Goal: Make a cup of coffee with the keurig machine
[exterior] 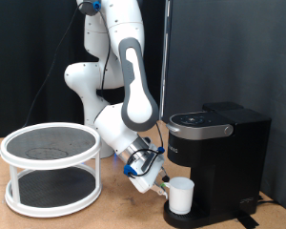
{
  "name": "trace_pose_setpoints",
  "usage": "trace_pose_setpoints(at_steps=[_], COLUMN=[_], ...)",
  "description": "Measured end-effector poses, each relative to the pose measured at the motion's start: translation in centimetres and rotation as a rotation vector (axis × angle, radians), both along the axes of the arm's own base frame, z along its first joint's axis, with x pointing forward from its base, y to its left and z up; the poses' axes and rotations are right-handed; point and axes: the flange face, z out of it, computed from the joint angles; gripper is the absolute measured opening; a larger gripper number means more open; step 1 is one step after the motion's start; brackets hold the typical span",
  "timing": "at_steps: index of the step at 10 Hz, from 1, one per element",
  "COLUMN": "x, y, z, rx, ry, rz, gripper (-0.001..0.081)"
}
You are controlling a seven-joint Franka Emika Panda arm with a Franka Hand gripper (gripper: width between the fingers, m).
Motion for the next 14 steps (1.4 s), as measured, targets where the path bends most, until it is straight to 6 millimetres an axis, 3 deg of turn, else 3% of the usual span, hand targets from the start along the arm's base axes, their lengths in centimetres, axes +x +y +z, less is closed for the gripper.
trace_pose_setpoints(at_steps=[1,4,7,14], x=[-0.8,-3.1,-3.1,-3.2], y=[-0.5,-2.0,-1.6,-1.6], z=[-0.1,0.7,1.3,9.3], rx=[0.011,0.056,0.091,0.268], ry=[0.007,-0.005,0.005,-0.153], rz=[0.023,0.024,0.051,0.127], gripper=[0.0677,0.0734,0.0734,0.0734])
